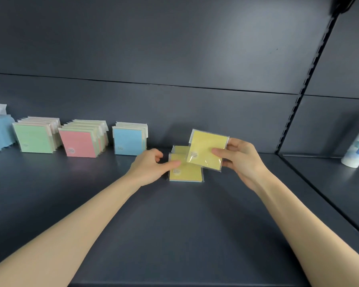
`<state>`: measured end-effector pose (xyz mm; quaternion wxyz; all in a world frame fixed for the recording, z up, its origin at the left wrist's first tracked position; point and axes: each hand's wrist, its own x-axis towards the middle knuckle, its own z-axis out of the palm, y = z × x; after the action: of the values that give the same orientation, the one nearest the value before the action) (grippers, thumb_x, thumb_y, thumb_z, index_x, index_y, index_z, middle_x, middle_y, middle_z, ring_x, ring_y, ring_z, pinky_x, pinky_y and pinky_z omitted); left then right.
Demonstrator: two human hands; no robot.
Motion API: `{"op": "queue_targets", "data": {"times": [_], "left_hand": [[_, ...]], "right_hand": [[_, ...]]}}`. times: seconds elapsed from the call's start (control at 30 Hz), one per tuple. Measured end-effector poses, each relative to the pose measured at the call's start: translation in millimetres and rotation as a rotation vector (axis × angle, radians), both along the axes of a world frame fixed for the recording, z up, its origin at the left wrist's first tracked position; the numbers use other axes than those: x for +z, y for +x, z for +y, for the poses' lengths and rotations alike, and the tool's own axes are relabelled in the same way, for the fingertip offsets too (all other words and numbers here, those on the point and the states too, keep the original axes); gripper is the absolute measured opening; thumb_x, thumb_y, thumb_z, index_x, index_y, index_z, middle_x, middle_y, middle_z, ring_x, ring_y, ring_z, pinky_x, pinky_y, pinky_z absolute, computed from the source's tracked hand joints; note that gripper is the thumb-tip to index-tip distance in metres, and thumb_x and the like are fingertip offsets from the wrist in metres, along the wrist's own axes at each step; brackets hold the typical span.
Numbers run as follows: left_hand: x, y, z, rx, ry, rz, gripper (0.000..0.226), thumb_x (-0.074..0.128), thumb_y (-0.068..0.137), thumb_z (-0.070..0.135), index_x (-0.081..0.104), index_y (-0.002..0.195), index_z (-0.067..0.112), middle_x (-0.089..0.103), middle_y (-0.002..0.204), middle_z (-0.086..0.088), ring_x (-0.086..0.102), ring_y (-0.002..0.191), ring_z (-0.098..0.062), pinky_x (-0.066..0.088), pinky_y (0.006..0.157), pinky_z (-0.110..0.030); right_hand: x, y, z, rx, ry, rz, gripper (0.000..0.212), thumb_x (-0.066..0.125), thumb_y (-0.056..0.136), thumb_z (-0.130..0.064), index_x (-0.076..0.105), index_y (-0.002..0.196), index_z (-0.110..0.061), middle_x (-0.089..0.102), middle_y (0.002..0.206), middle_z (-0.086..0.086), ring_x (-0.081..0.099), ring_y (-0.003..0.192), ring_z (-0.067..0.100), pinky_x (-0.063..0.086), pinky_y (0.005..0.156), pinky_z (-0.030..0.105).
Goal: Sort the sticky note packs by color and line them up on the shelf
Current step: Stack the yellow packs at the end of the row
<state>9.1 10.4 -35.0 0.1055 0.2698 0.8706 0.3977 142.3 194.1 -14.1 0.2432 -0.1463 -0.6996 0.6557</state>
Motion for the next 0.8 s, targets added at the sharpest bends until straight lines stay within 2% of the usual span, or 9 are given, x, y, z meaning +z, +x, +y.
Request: {"op": "queue_targets", "data": {"times": [0.03, 0.1, 0.2, 0.3, 0.37, 0.47, 0.6, 0.67, 0.8], "left_hand": [[-1.9, 0.1, 1.1, -0.014, -0.072, 0.021, 0.070, 0.072, 0.062, 0.065, 0.064, 0.108, 0.012, 0.062, 0.101, 0.001, 0.057, 0.103, -0.017, 0.045, 0.095, -0.035], [-2.6, 0.9, 3.2, -0.051, -0.093, 0.044, 0.055, 0.076, 0.065, 0.057, 0.069, 0.093, 0.010, 0.067, 0.090, -0.005, 0.059, 0.088, -0.019, 0.046, 0.087, -0.036], [2.1, 3.5, 1.9, -0.086, 0.052, -0.052, 0.030, 0.079, 0.073, 0.029, 0.064, 0.090, 0.009, 0.067, 0.080, -0.004, 0.058, 0.072, -0.014, 0.045, 0.069, -0.026], [6.7, 5.3, -1.0, -0.053, 0.278, -0.151, 0.028, 0.077, 0.075, 0.015, 0.057, 0.092, 0.009, 0.065, 0.072, -0.003, 0.057, 0.061, -0.012, 0.044, 0.064, -0.024], [8.8, 5.6, -1.8, -0.038, 0.434, -0.225, 0.024, 0.075, 0.078, 0.013, 0.057, 0.092, 0.010, 0.066, 0.072, -0.002, 0.056, 0.062, -0.013, 0.047, 0.067, -0.027], [10.4, 6.6, -1.6, -0.108, 0.593, -0.362, 0.020, 0.071, 0.083, 0.014, 0.062, 0.101, 0.011, 0.068, 0.078, 0.000, 0.057, 0.072, -0.015, 0.050, 0.075, -0.026], [7.7, 12.8, 1.2, -0.208, 0.587, -0.420, 0.019, 0.065, 0.088, 0.019, 0.066, 0.107, 0.017, 0.069, 0.093, -0.007, 0.060, 0.083, -0.016, 0.052, 0.079, -0.028], [6.9, 16.8, 3.0, -0.237, 0.588, -0.440, 0.016, 0.058, 0.093, 0.022, 0.068, 0.105, 0.017, 0.068, 0.091, -0.004, 0.061, 0.083, -0.015, 0.051, 0.080, -0.029], [8.9, 22.1, 6.3, -0.312, 0.513, -0.397, 0.021, 0.053, 0.096, 0.025, 0.067, 0.107, 0.016, 0.071, 0.094, 0.002, 0.065, 0.084, -0.011, 0.051, 0.078, -0.028]], "right_hand": [[-1.4, -0.4, 0.1, 0.000, 0.011, -0.024, 0.024, 0.065, 0.084, -0.002, 0.066, 0.108, -0.004, 0.073, 0.103, 0.008, 0.070, 0.092, 0.023, 0.058, 0.080, 0.031], [-3.5, -1.6, -0.3, -0.003, 0.035, -0.065, 0.024, 0.065, 0.085, -0.002, 0.066, 0.109, -0.005, 0.072, 0.103, 0.008, 0.070, 0.091, 0.022, 0.057, 0.079, 0.031], [-4.2, -1.2, -0.6, 0.001, 0.026, -0.074, 0.023, 0.063, 0.086, -0.002, 0.065, 0.109, -0.004, 0.072, 0.105, 0.009, 0.070, 0.092, 0.022, 0.057, 0.080, 0.031], [-3.4, 0.4, -1.5, 0.029, -0.022, -0.039, 0.023, 0.062, 0.088, -0.003, 0.064, 0.110, -0.006, 0.071, 0.109, 0.010, 0.068, 0.099, 0.024, 0.055, 0.087, 0.036], [-2.6, 0.7, -2.8, 0.054, -0.055, -0.013, 0.025, 0.061, 0.088, -0.003, 0.063, 0.113, -0.005, 0.070, 0.111, 0.010, 0.067, 0.101, 0.024, 0.055, 0.088, 0.036], [-1.4, 0.2, -5.2, 0.087, -0.103, 0.023, 0.028, 0.062, 0.087, -0.004, 0.061, 0.115, -0.005, 0.069, 0.111, 0.009, 0.068, 0.098, 0.021, 0.057, 0.080, 0.031], [-4.2, -2.1, -6.7, 0.096, -0.073, -0.004, 0.032, 0.064, 0.087, -0.007, 0.058, 0.118, -0.014, 0.071, 0.106, 0.008, 0.069, 0.095, 0.024, 0.056, 0.082, 0.035], [-6.3, -4.0, -7.7, 0.083, -0.040, -0.030, 0.032, 0.064, 0.087, -0.008, 0.059, 0.117, -0.015, 0.072, 0.106, 0.009, 0.069, 0.096, 0.025, 0.055, 0.085, 0.038], [-5.2, -4.8, -6.5, 0.073, -0.002, -0.045, 0.028, 0.062, 0.089, -0.010, 0.061, 0.117, -0.009, 0.072, 0.107, 0.005, 0.069, 0.093, 0.019, 0.054, 0.076, 0.027]]}}
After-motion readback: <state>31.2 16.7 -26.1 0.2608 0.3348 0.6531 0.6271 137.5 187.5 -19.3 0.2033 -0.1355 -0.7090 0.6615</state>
